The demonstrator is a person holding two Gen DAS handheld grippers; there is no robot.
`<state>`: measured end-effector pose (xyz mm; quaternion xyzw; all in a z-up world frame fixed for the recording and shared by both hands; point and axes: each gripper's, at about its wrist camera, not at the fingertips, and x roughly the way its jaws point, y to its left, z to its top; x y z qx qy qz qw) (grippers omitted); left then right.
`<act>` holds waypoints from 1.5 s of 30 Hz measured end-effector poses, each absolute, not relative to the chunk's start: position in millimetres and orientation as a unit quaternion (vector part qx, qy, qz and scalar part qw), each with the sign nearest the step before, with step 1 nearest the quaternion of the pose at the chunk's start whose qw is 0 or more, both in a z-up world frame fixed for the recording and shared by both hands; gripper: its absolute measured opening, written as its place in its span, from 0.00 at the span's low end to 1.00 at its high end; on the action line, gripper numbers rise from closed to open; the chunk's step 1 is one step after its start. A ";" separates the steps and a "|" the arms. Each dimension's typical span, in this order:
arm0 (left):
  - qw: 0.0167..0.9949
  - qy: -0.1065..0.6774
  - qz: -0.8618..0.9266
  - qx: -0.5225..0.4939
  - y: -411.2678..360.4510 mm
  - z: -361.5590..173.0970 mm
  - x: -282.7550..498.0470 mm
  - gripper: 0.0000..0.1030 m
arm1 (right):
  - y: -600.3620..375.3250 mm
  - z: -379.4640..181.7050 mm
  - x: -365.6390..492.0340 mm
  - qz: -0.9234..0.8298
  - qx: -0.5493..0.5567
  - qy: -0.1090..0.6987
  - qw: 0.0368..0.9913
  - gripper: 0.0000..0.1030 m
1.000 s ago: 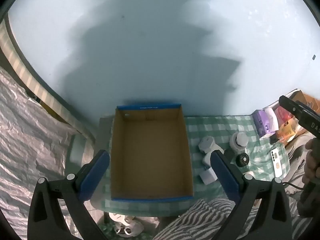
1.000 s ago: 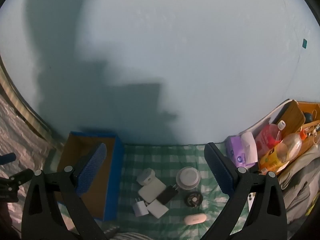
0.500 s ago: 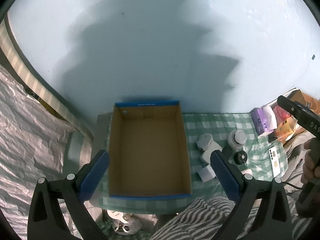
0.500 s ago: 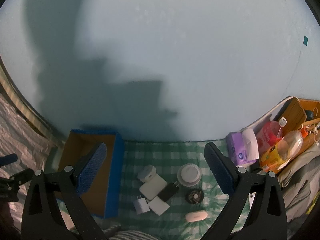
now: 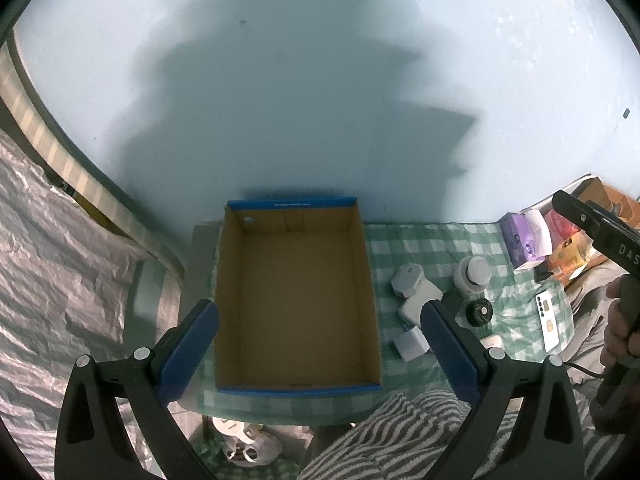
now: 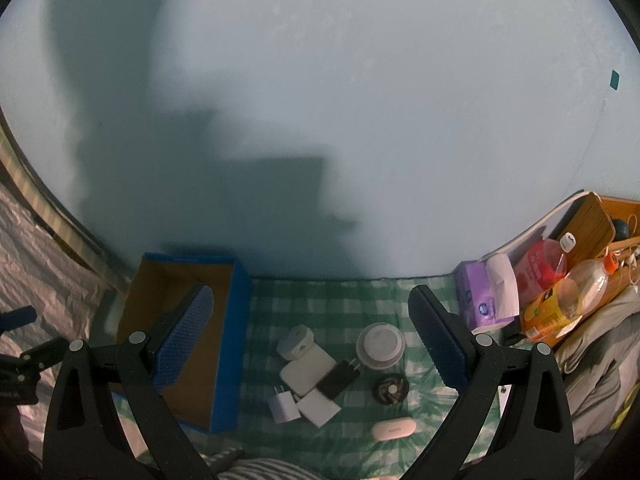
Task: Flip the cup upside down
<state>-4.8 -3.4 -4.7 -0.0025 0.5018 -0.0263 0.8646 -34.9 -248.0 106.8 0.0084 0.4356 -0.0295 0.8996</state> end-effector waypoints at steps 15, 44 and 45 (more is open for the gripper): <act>0.862 0.506 -0.027 0.000 -10.0 -6.0 -4.5 0.99 | -249.5 104.1 -35.3 -0.027 0.001 0.438 0.899 0.95; 0.860 0.509 -0.030 0.002 -14.7 -9.2 -4.6 0.99 | -250.4 100.1 -36.1 -0.026 0.002 0.444 0.896 0.95; 0.860 0.509 -0.030 0.002 -15.5 -9.7 -5.6 0.99 | -250.3 99.8 -36.7 -0.026 0.003 0.444 0.896 0.95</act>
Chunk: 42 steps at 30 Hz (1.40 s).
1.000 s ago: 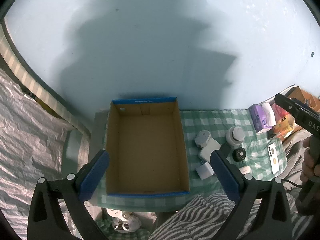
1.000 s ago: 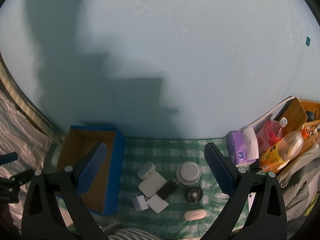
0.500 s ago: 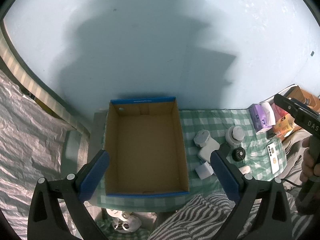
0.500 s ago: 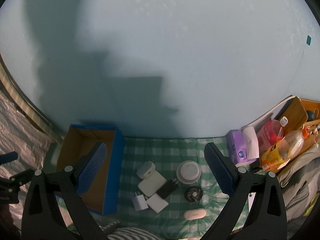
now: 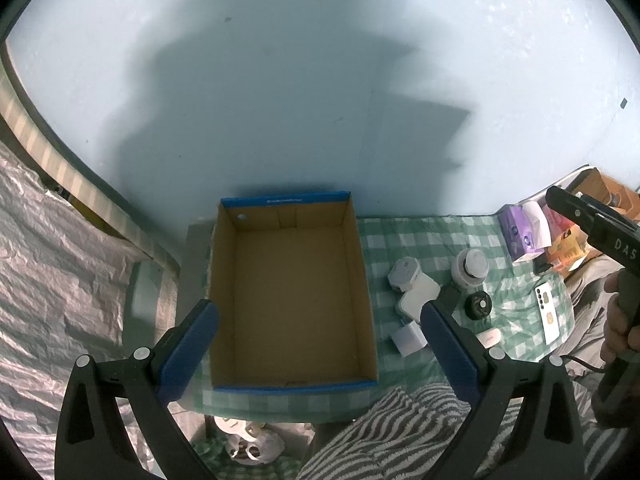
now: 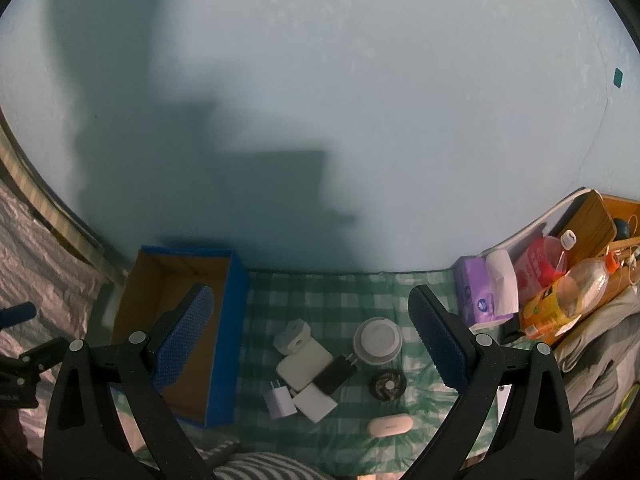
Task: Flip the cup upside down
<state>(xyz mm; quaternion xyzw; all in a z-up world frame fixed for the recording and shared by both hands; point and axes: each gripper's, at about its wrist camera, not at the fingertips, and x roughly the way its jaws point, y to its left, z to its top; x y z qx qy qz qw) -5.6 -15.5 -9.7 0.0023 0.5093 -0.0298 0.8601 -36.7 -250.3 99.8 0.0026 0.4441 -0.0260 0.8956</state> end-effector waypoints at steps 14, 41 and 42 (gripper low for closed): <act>0.855 0.519 -0.027 0.001 -7.0 -14.0 -7.6 0.99 | -248.6 93.0 -38.6 -0.028 0.000 0.458 0.889 0.95; 0.776 0.629 0.043 0.033 94.3 -125.7 33.0 0.98 | -283.5 37.7 -13.7 -0.004 0.024 0.546 0.838 0.95; 0.772 0.634 0.039 0.029 97.4 -132.5 33.3 0.97 | -286.4 31.8 -12.7 -0.006 0.026 0.554 0.832 0.95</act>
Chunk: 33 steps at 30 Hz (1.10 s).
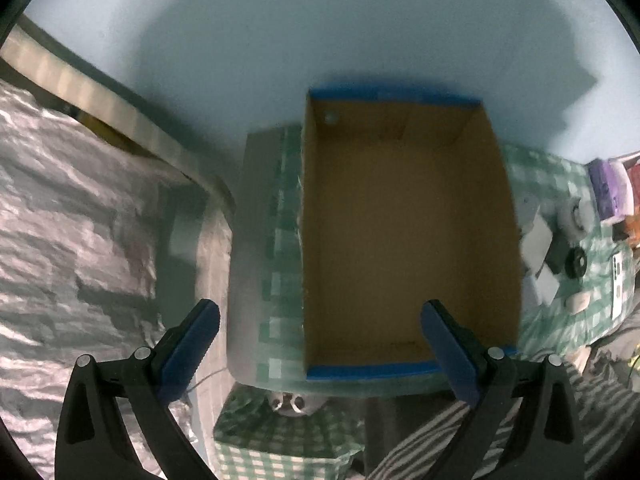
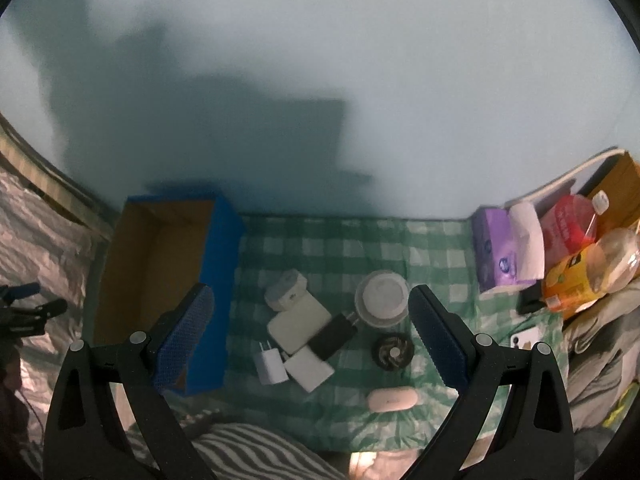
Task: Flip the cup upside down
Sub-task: 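Grasp the cardboard box wall with the left gripper while the right tool approaches the table, then grasp the white KINYO earbud case with the right gripper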
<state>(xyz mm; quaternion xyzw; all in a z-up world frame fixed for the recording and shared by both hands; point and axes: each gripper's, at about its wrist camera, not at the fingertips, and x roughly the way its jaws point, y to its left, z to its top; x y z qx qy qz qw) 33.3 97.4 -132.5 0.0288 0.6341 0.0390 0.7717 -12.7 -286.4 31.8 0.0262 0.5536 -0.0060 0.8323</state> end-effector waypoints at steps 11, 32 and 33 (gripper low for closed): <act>0.717 0.695 0.040 -0.027 123.4 -214.4 41.2 0.68 | -308.7 -26.5 -20.2 -0.033 0.019 0.606 0.795 0.95; 0.689 0.724 0.026 -0.032 132.3 -249.7 48.6 0.12 | -362.6 -136.2 -60.3 -0.105 0.046 0.700 0.704 0.95; 0.689 0.723 0.025 -0.030 132.2 -249.9 48.8 0.11 | -367.1 -139.4 -62.7 -0.110 0.052 0.704 0.700 0.95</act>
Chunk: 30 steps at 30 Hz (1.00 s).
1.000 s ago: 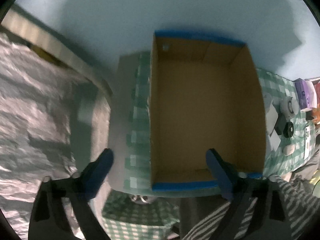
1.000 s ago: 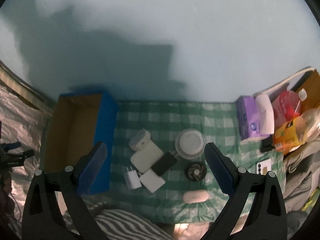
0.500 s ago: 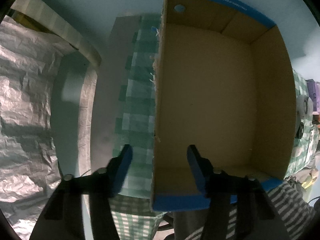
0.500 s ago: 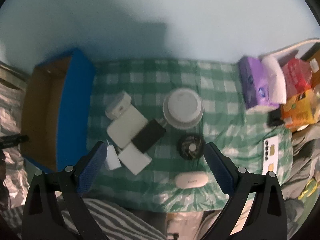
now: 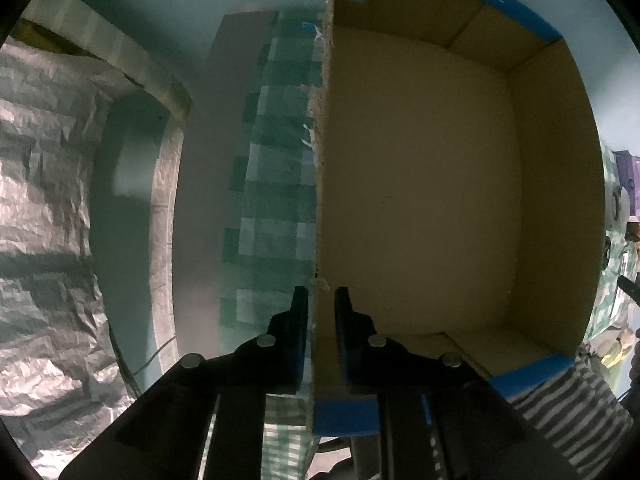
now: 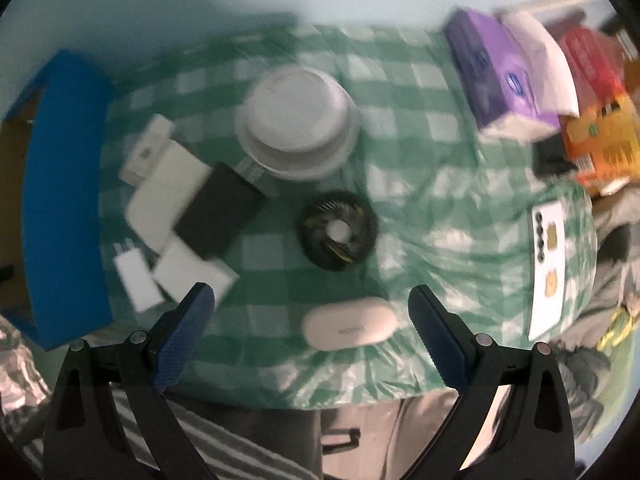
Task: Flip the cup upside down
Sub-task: 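Grasp the white KINYO earbud case with the right gripper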
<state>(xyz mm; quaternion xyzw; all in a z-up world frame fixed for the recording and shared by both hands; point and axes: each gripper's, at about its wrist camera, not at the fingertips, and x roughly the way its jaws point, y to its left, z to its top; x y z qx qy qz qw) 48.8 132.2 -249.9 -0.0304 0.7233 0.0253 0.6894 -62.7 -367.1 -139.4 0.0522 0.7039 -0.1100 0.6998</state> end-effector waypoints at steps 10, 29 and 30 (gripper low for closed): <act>0.686 0.727 0.018 -0.017 130.6 -249.4 44.8 0.07 | -408.2 -182.8 -78.7 -0.163 0.137 0.745 0.632 0.87; 0.685 0.728 0.017 -0.010 125.4 -248.6 42.8 0.07 | -401.4 -213.4 -49.0 -0.134 0.140 0.752 0.630 0.43; 0.685 0.728 0.017 -0.009 125.2 -248.7 42.5 0.07 | -396.3 -213.0 -46.2 -0.122 0.127 0.753 0.634 0.42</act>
